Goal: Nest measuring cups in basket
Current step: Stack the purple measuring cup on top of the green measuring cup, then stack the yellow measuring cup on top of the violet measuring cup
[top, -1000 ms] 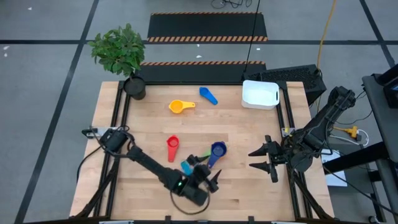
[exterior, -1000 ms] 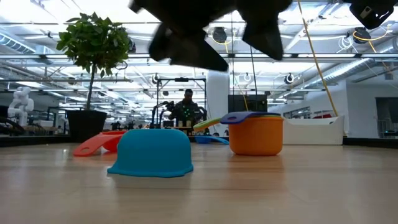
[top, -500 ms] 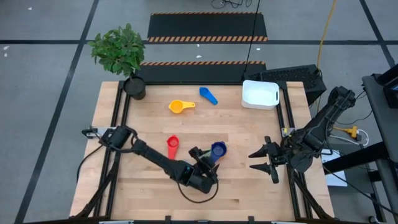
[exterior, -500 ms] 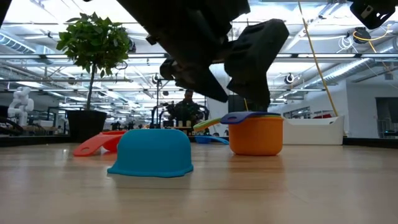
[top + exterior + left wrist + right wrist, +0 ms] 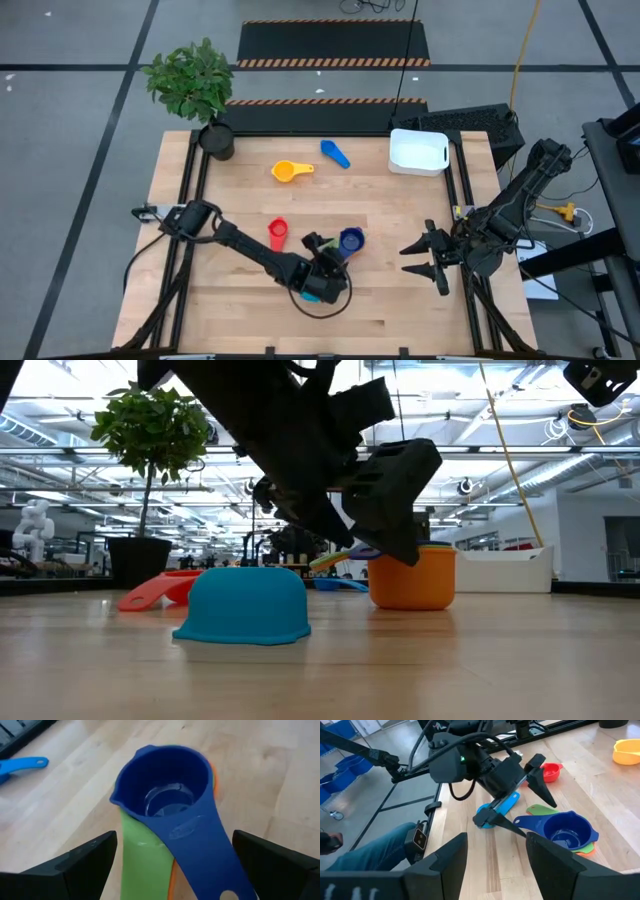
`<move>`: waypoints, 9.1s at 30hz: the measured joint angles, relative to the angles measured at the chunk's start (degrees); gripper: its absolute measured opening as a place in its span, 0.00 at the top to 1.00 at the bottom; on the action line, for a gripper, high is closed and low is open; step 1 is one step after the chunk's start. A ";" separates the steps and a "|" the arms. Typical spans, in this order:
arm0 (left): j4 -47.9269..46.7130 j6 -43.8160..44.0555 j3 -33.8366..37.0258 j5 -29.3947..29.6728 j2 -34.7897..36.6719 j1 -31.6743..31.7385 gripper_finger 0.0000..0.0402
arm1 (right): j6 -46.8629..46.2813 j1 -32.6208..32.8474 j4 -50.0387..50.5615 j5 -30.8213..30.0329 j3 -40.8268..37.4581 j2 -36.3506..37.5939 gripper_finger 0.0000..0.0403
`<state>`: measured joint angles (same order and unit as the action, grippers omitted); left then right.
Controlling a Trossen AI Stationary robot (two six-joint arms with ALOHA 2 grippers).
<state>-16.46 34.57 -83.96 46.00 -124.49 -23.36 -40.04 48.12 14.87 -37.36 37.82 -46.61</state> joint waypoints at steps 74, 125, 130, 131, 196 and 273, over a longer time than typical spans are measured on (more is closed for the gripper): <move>-39.92 15.07 -0.05 -8.40 22.82 1.12 0.35 | 0.76 0.00 0.06 0.13 0.00 -1.30 0.51; -19.22 -23.21 14.00 -23.14 19.48 41.46 0.19 | 38.75 -16.03 -0.02 -0.50 0.00 -2.40 0.51; -19.85 -24.43 14.10 -28.48 17.82 44.37 0.25 | 40.62 -19.37 0.02 -0.42 -0.01 -2.40 0.51; -20.89 -24.44 14.17 -28.60 17.80 45.00 0.27 | 41.06 -19.91 -0.01 -0.42 -0.02 -2.31 0.51; 22.58 -122.51 12.39 8.40 22.25 -5.16 0.98 | 18.27 -14.35 -42.51 7.91 -0.02 -15.16 0.51; 20.82 -115.08 5.07 -80.40 17.73 1.57 0.96 | 68.90 -17.58 -52.41 42.26 13.33 -39.26 0.76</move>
<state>4.36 -80.51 -78.89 -34.41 -106.76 -21.79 28.86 30.54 -37.54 4.90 51.16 -85.86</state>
